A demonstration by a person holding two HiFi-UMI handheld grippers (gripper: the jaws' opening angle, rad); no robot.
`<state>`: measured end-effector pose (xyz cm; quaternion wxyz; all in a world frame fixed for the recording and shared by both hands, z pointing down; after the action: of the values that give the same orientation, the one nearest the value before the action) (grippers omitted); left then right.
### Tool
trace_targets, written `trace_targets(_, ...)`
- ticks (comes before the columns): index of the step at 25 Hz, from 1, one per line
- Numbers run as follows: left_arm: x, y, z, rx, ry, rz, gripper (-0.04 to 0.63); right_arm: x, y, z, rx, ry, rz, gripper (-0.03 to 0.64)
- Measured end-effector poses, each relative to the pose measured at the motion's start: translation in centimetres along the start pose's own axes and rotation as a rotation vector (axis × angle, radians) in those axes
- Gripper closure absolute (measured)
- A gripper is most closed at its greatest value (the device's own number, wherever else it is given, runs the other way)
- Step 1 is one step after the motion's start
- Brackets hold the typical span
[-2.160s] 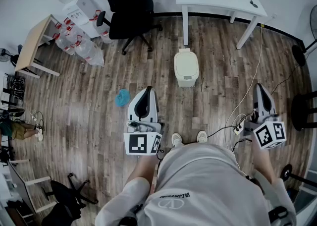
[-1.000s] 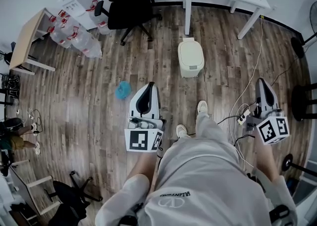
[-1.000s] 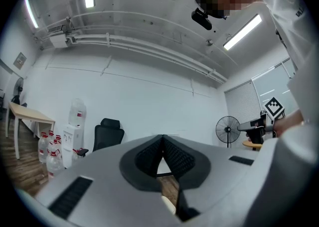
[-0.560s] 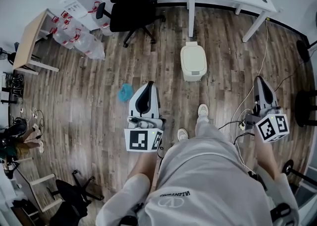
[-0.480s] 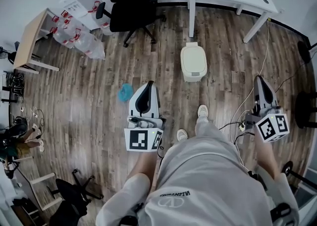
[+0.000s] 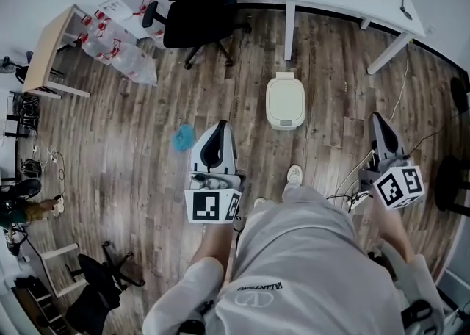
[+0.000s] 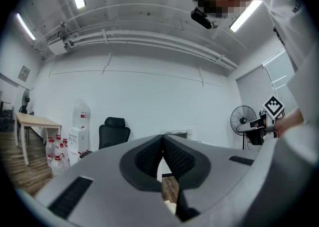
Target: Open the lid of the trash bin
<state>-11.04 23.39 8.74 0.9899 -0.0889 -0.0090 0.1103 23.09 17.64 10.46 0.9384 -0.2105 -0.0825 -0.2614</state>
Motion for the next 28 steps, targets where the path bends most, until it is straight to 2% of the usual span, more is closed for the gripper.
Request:
trace_targets(8, 2.0, -4.3, 0.4, -0.044, 0.010, -0.049, 0.594, 3.6, -4.2, -0.3, -0.063, -0.006, -0.082, 0.600)
trace_targets(17, 1.3, -7.7, 1.0, -0.090, 0.007, -0.063, 0.594, 5.5, -8.5, 1.1, -0.131, -0.040, -0.106, 0.600)
trace_targets(21, 0.4, -9.7, 2.3, -0.116, 0.010, -0.039, 0.594, 4.6, -11.2, 2.7, -0.178, -0.036, -0.127, 0.600)
trace_targets(28, -1.8, -14.7, 5.7, -0.172, 0.003, 0.061, 0.594, 2.7, -17.5, 5.7, -0.268, -0.050, -0.119, 0.600)
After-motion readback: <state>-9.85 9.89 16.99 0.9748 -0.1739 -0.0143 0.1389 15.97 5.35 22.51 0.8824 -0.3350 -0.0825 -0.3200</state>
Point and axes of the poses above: the fingertips, and each gripper's own axes: y backward along the fingers, x to its right, z out of its underside, the point moved 3 cm from there along y, backward along the fingers, and after that the axes turned 15 degrees about -x, right-handed, at the moved point
